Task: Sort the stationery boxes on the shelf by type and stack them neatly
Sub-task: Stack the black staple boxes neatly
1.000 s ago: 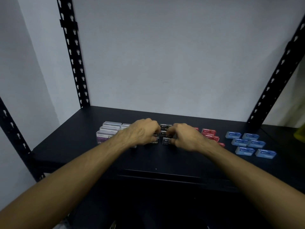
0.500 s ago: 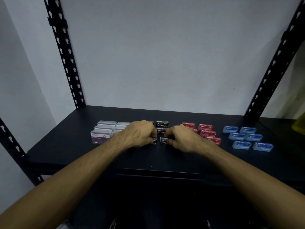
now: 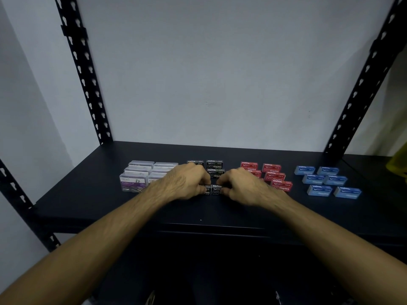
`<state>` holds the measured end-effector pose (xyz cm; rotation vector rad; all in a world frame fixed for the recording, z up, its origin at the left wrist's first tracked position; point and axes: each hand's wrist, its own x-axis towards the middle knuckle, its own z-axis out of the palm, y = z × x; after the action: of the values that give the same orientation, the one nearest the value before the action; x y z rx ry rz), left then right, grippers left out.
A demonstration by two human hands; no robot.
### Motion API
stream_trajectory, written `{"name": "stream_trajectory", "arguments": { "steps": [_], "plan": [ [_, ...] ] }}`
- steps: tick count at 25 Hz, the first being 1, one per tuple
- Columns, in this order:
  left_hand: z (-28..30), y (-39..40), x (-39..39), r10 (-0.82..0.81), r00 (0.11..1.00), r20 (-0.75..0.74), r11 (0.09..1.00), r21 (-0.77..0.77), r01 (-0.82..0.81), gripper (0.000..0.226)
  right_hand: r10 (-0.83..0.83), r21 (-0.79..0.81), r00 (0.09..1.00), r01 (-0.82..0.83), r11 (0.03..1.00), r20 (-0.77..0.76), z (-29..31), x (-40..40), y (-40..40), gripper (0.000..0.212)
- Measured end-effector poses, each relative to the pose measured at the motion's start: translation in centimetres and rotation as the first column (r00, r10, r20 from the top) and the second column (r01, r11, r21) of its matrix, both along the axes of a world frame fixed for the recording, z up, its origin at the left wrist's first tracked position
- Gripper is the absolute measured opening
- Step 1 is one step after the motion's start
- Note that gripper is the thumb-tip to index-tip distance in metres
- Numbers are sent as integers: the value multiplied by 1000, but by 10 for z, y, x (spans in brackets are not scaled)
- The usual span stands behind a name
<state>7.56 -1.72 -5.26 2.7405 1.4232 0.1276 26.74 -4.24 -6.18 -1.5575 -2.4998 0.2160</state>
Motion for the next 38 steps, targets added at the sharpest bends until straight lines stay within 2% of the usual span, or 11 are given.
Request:
{"name": "stream_trajectory", "arguments": {
  "steps": [6, 8, 11, 13, 17, 23, 27, 32, 38],
  "plan": [
    [4, -1, 0, -7, 1000, 2, 1000, -18, 8, 22, 3, -16, 1000, -3, 1000, -19, 0, 2, 1, 13],
    [12, 2, -6, 5, 998, 60, 1000, -10, -5, 25, -15, -9, 999, 15, 1000, -52, 2, 5, 3, 18],
    [26, 16, -15, 46, 986, 158, 998, 38, -52, 22, -46, 80, 993, 54, 995, -107, 8, 10, 12, 21],
    [29, 25, -17, 64, 992, 108, 996, 58, -71, 23, -74, 116, 992, 86, 989, -101, 11, 9, 22, 24],
    [18, 42, -10, 86, 994, -74, 994, 72, -80, 21, -122, 82, 993, 122, 989, -9, 11, -2, 40, 29],
    [8, 53, -5, 81, 978, -190, 994, 84, -66, 10, -89, 48, 995, 87, 995, 42, 5, -12, 54, 13],
    [4, 57, -4, 62, 986, -154, 997, 61, -53, 9, -79, 26, 996, 78, 997, 38, 1, -13, 58, 17],
    [2, 58, 0, 40, 994, -103, 998, 43, -36, 9, -66, 10, 998, 66, 998, 2, 1, -11, 59, 13],
    [3, 53, -1, 16, 999, -29, 998, -52, -18, 25, -60, -25, 998, 59, 998, -32, 2, -7, 53, 17]
  ]
}}
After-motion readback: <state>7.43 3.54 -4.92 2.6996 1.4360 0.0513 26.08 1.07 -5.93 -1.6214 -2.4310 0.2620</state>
